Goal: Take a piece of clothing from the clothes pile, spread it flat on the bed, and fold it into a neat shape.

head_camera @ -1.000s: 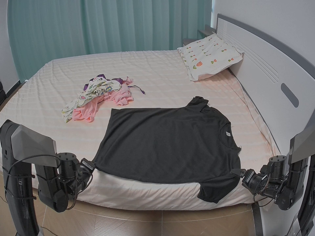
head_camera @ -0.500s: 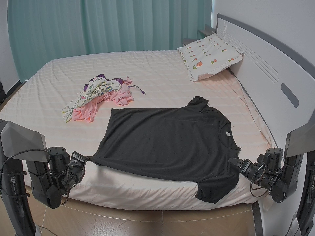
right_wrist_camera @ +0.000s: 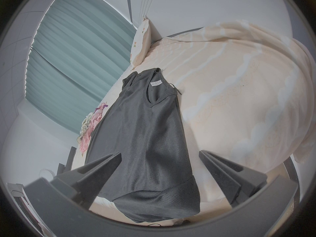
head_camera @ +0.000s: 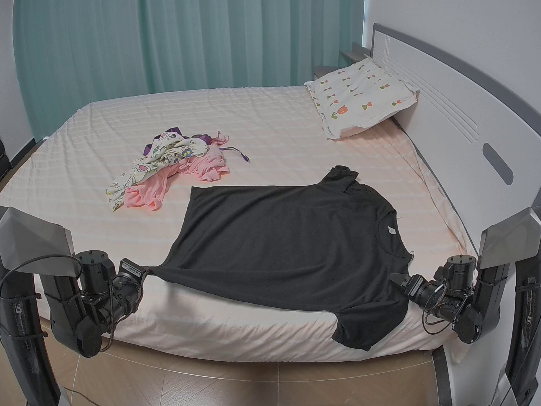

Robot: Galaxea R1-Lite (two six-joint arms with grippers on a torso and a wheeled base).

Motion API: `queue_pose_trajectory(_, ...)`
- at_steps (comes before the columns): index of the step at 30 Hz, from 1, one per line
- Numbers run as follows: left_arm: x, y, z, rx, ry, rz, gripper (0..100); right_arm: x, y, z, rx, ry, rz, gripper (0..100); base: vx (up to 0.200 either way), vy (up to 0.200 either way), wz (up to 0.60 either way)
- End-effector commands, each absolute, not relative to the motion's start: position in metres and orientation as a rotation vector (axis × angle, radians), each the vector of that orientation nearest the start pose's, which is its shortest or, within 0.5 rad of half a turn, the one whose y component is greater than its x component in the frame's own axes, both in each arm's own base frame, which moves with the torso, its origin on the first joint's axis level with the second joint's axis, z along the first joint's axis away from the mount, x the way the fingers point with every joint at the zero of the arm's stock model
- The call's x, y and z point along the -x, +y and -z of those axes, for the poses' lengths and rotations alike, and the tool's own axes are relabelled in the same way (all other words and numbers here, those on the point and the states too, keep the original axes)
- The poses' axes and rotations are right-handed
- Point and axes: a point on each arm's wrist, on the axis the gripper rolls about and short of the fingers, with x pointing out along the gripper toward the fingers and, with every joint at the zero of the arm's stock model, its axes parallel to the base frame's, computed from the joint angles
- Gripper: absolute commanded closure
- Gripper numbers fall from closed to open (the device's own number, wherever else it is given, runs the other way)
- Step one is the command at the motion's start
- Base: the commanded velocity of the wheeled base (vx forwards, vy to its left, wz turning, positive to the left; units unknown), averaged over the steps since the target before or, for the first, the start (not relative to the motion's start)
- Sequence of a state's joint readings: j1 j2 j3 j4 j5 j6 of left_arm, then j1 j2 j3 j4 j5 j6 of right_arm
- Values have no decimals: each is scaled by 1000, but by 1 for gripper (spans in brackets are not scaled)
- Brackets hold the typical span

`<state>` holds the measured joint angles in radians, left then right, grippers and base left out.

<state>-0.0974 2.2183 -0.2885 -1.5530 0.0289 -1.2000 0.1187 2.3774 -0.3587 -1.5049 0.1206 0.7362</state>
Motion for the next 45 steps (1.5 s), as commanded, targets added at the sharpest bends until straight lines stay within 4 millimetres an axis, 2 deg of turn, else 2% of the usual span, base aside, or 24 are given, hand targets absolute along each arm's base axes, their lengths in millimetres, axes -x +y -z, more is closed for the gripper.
queue_pose_trajectory(1,-284,-28,-17,1162,348,-144,100,-298,39,36,-716,582,-37,0,0,0,0)
queue_pose_trajectory(17,-271,-37,-23,1144,376,-114,100,-304,42,47,-714,595,-40,0,0,0,0)
queue_pose_trajectory(18,-271,-37,-24,1145,374,-109,100,-305,42,49,-714,595,-40,100,0,0,0)
queue_pose_trajectory(27,-274,-38,-24,1148,369,-104,100,-324,36,40,-706,508,-48,100,0,0,0)
queue_pose_trajectory(37,-275,-37,-19,1154,378,-122,100,-366,46,38,-585,447,-116,100,0,0,0)
queue_pose_trajectory(41,-274,-37,-19,1155,379,-123,100,-383,45,28,-569,410,-123,100,0,0,0)
queue_pose_trajectory(45,-275,-36,-19,1155,378,-126,100,-390,47,23,-564,405,-130,100,0,0,0)
